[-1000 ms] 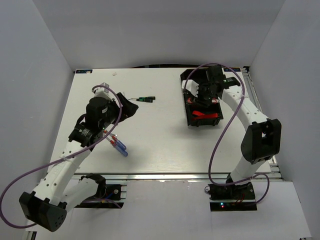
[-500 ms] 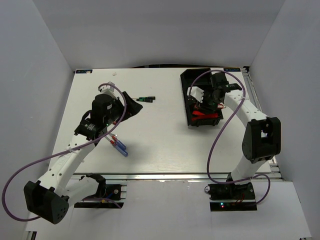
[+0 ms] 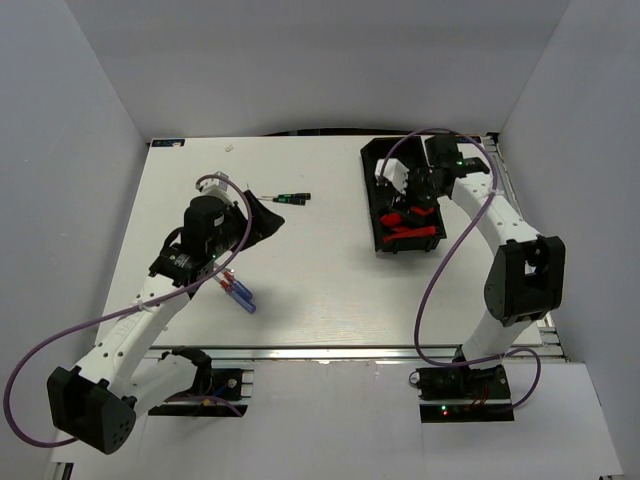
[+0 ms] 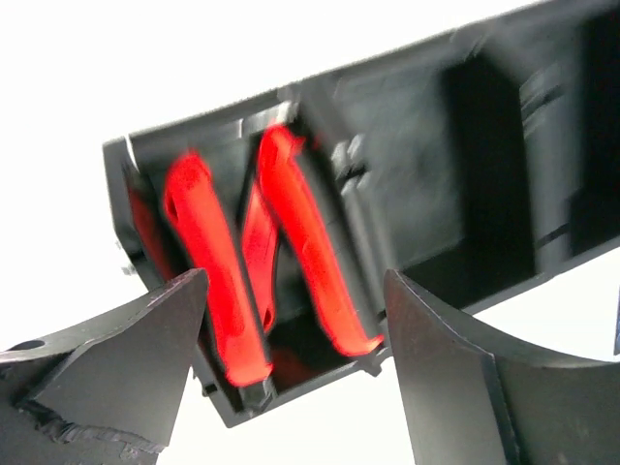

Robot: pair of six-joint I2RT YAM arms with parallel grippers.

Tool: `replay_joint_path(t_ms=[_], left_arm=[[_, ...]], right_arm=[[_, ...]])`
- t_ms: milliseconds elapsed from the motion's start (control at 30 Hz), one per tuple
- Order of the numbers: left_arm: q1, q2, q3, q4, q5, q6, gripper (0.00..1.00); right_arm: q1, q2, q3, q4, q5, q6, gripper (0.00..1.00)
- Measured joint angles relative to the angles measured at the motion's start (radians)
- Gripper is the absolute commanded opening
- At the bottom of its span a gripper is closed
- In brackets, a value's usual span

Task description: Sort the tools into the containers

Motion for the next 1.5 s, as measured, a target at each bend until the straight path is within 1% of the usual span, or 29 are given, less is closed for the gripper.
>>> replay_joint_path(t_ms=[100,167,300,433,633,733,767,833,933,1000,1100,1167,1267,1333,1500], left_arm=[[0.000,-0.003,-0.015,-0.003,0.001,-0.006,0.91],[0.000,-0.004,-0.022,-0.010,0.003,-0.011,0.91],[0.000,-0.003,-0.024,-0.037,0.002,-0.021,0.91],[0.000,-0.003,-0.024,-0.077,-0.009,-0.037,0.90],[0.014,-0.003,-0.025,-0.160,-0.060,-0.106,0.85],[0.057,-0.003,-0.026,-0.206,-0.069,-0.134,0.82],[0.079,-0.003,-0.028,-0.219,-0.070,-0.140,0.78],[0.134,-0.001,-0.037,-0.242,-0.059,-0.143,0.73],[0.231,0.019,-0.045,-0.273,-0.027,-0.138,0.60],[0.291,0.043,-0.047,-0.285,-0.004,-0.129,0.56],[0.349,0.095,-0.048,-0.299,0.021,-0.114,0.55],[0.363,0.137,-0.048,-0.306,0.029,-0.107,0.55],[0.367,0.220,-0.047,-0.316,0.033,-0.097,0.55],[0.368,0.277,-0.047,-0.324,0.032,-0.093,0.50],[0.368,0.395,-0.018,-0.359,-0.003,-0.086,0.47]], right_arm=[[-0.002,0.000,0.089,-0.034,-0.125,0.039,0.80],[-0.003,-0.010,0.112,-0.037,-0.240,0.070,0.80],[0.010,-0.054,0.068,-0.040,-0.432,0.156,0.80],[0.052,-0.083,-0.014,-0.013,-0.525,0.250,0.80],[0.109,-0.079,-0.045,0.037,-0.539,0.329,0.80],[0.119,-0.078,-0.045,0.068,-0.535,0.358,0.80],[0.121,-0.078,-0.047,0.079,-0.533,0.365,0.80],[0.125,-0.075,-0.052,0.097,-0.529,0.382,0.81],[0.132,-0.069,-0.061,0.119,-0.524,0.400,0.82],[0.134,-0.069,-0.075,0.132,-0.524,0.406,0.82],[0.136,-0.069,-0.104,0.153,-0.524,0.411,0.82],[0.137,-0.069,-0.126,0.161,-0.521,0.415,0.85],[0.138,-0.069,-0.154,0.172,-0.521,0.426,0.88],[0.138,-0.069,-0.167,0.181,-0.521,0.431,0.88],[0.138,-0.076,-0.188,0.184,-0.518,0.431,0.88]])
